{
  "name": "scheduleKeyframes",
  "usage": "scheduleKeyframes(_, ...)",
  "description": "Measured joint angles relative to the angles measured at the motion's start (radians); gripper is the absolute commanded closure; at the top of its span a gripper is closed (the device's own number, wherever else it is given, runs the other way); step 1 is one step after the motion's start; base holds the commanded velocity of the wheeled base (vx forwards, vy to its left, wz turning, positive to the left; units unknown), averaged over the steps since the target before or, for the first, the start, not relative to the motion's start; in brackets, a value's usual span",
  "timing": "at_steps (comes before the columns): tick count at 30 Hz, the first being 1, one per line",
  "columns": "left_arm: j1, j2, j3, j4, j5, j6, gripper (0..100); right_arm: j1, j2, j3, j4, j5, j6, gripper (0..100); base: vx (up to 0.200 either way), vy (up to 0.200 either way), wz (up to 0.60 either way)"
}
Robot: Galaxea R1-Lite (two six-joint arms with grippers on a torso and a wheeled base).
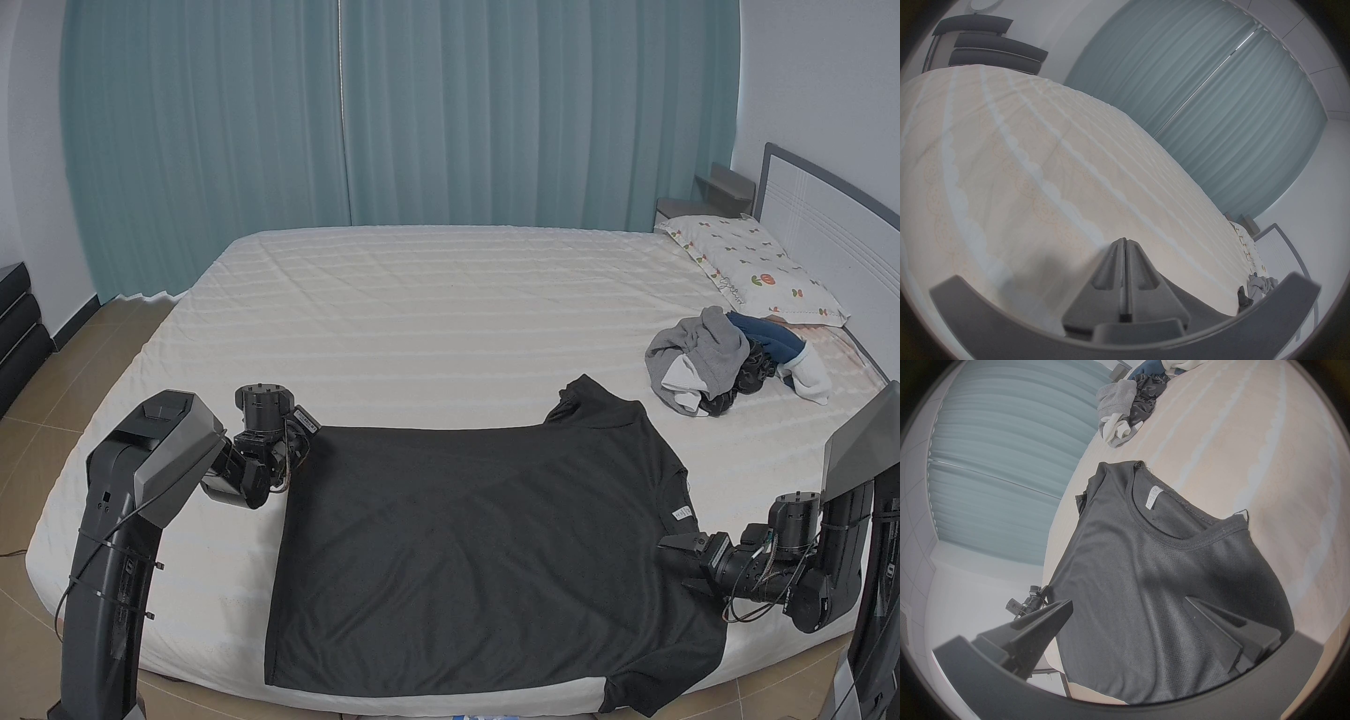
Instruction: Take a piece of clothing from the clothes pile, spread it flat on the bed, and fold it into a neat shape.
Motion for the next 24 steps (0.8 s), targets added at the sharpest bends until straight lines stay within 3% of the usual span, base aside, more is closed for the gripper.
scheduleKeyframes(2,0.0,0.0,0.0,0.0,0.0,-0.002,100,0.0,0.0,0.0,0.0,0.0,0.0,0,0.0,0.0,0.0)
scheduleKeyframes(3,0.0,0.001,0.0,0.001,0.0,-0.007,0,0.0,0.0,0.0,0.0,0.0,0.0,0,0.0,0.0,0.0)
scheduleKeyframes(15,0.007,-0.028,0.024,0.001,0.003,-0.119,0,0.0,0.0,0.002,0.0,0.0,0.001,0,0.0,0.0,0.0)
scheduleKeyframes(22,0.017,-0.143,0.195,-0.009,-0.04,-0.198,0,0.0,0.0,0.002,0.0,0.0,0.004,0,0.0,0.0,0.0)
scheduleKeyframes(24,0.017,-0.187,0.261,-0.022,-0.066,-0.213,0,-0.001,-0.001,0.002,0.0,0.001,0.005,0,-0.2,0.0,0.0)
